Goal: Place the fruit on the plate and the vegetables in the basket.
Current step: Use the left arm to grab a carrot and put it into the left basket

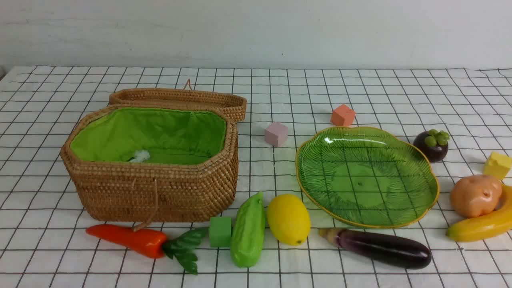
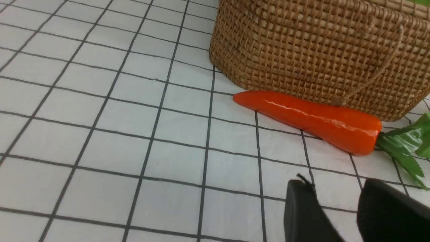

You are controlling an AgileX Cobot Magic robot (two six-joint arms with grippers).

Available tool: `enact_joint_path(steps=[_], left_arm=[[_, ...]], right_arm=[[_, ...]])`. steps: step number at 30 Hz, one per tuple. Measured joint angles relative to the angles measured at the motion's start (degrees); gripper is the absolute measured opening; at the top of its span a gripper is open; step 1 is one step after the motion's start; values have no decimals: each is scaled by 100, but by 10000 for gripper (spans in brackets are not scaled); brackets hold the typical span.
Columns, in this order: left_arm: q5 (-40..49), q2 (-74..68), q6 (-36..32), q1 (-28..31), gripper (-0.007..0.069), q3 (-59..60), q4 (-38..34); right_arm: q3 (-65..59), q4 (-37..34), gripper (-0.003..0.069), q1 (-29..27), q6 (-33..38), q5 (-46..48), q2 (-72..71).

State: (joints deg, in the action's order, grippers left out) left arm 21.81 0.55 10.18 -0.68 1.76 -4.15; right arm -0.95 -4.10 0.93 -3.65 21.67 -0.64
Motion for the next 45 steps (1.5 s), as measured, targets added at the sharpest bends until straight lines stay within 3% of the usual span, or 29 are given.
enact_joint_path(steps=[32, 34, 41, 45], left_arm=[[-245, 0, 29, 0, 239, 0, -47], [-588, 0, 222, 0, 239, 0, -370], [-1953, 0, 1236, 0, 239, 0, -2531], [-2466, 0, 1243, 0, 239, 0, -2993]], right_arm=[[0, 0, 246, 0, 0, 0, 0], [0, 0, 246, 0, 0, 0, 0], [0, 0, 246, 0, 0, 0, 0], [0, 0, 246, 0, 0, 0, 0]])
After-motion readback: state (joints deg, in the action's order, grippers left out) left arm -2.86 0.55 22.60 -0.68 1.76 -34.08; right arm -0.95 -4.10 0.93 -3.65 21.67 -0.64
